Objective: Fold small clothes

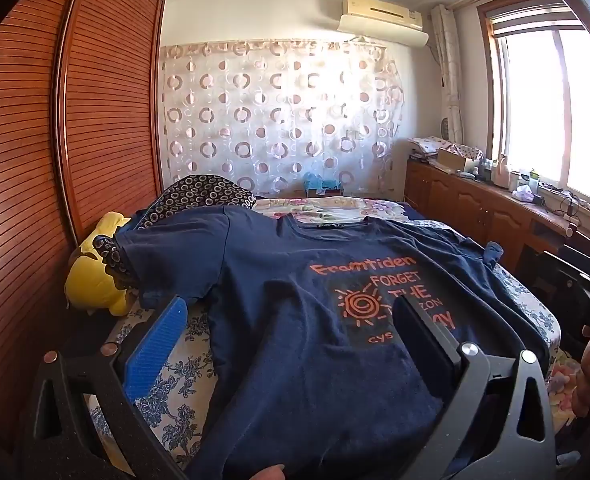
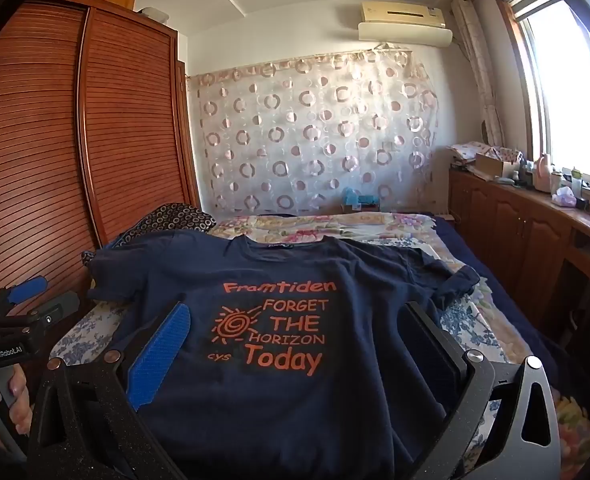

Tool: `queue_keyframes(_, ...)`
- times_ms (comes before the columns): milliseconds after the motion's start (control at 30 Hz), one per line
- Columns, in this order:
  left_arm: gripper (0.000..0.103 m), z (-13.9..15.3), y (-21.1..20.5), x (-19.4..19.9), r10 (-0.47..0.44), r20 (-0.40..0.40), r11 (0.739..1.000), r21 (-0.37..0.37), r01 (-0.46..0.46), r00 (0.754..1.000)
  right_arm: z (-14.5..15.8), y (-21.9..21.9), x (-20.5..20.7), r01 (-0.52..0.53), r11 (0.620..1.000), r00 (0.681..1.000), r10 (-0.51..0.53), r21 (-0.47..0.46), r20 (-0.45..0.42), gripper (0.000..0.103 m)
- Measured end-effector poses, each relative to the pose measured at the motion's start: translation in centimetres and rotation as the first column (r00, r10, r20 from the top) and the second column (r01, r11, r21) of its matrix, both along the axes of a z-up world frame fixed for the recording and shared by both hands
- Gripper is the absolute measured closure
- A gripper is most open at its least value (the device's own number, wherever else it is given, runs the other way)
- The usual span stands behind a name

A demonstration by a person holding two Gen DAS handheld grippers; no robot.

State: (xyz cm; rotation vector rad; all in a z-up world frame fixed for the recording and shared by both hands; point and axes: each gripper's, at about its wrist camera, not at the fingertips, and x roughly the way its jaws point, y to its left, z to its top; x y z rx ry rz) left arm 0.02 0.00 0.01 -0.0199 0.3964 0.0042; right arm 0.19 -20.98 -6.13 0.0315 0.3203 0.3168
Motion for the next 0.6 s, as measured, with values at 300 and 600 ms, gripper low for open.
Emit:
queue_keyframes(300,0.0,0.33,-0.33,-0.28,0.006,0.021,1.0,0.009,-0.006,1.0,-0.18,-0.09,-0.16,0.002,1.0,1.0,-0.002,-0.006,0.0,0.0)
queue_keyframes(600,0.0,0.14,0.12,-0.2,0.005,0.017,1.0,-0.001,-0.005,1.0,-0.12,0.15,-0.07,0.002,1.0,1.0,-0.002,-0.009,-0.002,0.0)
